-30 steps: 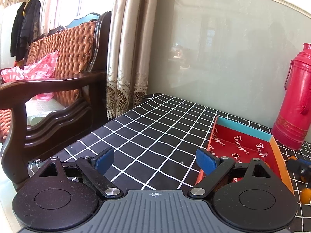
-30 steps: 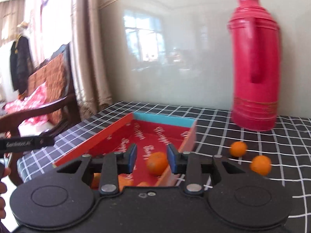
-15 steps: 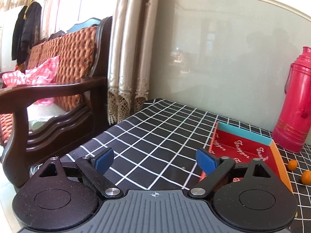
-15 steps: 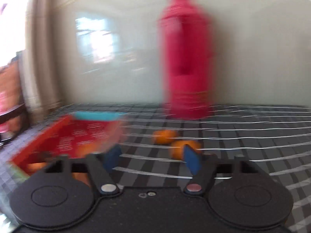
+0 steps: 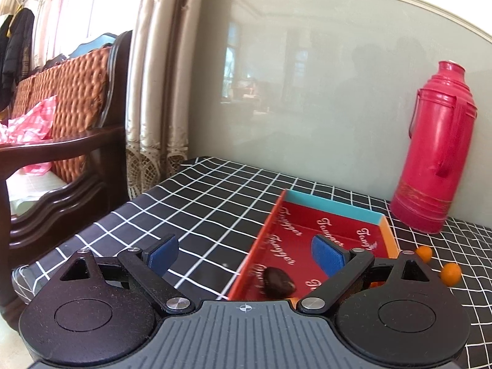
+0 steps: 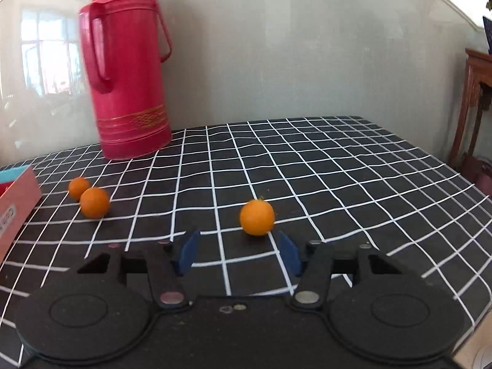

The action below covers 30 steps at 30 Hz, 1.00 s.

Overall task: Organize fruits
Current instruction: 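Grasp another small orange with the right gripper, then carry the orange into the box and open the right gripper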

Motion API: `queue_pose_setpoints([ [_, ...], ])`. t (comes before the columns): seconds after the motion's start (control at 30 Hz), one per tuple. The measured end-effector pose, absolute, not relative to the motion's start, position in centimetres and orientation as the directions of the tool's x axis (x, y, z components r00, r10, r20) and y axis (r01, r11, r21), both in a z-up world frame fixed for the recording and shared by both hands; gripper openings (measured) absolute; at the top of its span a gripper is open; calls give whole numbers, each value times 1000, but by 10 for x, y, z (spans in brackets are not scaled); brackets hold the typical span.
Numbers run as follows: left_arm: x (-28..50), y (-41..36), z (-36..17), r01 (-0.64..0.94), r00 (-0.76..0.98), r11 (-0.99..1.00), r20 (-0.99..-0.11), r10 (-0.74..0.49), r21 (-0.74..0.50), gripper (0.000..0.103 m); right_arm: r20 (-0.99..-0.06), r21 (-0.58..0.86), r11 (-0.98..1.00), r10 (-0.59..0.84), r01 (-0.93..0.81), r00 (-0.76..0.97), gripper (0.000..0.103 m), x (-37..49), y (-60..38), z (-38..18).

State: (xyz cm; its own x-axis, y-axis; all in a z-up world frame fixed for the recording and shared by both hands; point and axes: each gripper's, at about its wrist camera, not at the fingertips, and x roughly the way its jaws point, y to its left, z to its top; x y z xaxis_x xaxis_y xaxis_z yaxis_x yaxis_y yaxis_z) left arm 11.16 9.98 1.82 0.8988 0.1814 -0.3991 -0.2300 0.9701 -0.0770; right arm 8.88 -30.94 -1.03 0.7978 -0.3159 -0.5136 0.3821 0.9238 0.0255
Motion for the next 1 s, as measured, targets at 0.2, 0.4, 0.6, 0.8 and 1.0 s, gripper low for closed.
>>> queue_pose_setpoints([
  [0.2, 116, 85, 16, -214, 899, 975, -400, 177, -51, 94, -552, 124, 906, -276, 404, 787, 46, 138, -339, -8],
  [0.4, 119, 79, 14, -203, 899, 979, -401, 177, -21, 95, -607, 119, 915, -240, 386, 757, 27, 187, -358, -15],
  [0.6, 122, 75, 13, -195, 899, 981, -402, 176, -8, 95, -608, 51, 922, -276, 383, 745, 27, 180, -342, -20],
  [0.8, 121, 79, 15, -198, 901, 979, -402, 163, -46, 95, -570, 83, 927, -257, 366, 781, 25, 169, -334, -9],
  [1.0, 117, 90, 15, -235, 896, 971, -399, 196, -51, 95, -458, 186, 979, 11, 83, 889, 25, 154, -260, 23],
])
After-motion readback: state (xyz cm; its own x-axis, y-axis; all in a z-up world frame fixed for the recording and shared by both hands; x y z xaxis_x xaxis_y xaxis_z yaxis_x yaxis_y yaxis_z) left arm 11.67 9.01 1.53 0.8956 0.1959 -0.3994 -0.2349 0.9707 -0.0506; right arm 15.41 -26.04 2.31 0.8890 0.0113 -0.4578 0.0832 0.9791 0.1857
